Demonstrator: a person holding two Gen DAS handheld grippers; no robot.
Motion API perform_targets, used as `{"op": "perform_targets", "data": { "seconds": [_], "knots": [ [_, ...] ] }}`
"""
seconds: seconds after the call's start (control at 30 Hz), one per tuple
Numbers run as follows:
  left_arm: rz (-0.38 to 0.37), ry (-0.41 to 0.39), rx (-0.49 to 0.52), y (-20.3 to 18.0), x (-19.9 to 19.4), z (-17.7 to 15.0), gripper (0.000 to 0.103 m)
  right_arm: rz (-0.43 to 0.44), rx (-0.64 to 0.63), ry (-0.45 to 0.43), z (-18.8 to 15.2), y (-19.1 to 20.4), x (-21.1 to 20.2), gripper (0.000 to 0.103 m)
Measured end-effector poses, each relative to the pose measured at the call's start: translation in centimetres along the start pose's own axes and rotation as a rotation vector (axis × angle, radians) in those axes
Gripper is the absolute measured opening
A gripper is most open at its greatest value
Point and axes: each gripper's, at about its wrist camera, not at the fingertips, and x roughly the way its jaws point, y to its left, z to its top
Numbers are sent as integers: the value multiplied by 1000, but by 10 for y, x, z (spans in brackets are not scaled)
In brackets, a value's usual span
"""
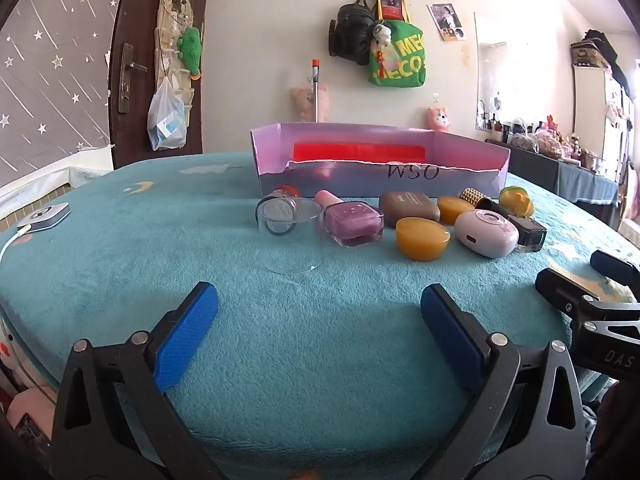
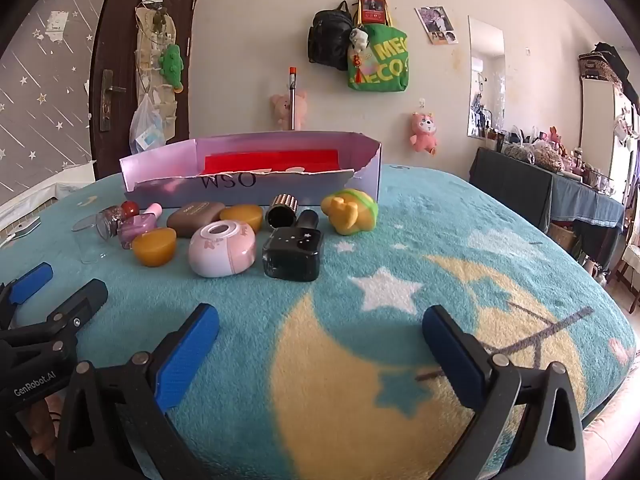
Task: Organize rigid objects
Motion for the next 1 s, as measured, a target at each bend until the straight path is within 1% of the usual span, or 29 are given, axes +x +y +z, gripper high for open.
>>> {"op": "perform_targets", "data": {
  "seconds": [1.0],
  "knots": [
    [0, 3, 0, 0, 0, 0, 103, 0, 1, 6, -1, -1, 0, 103]
  ]
}}
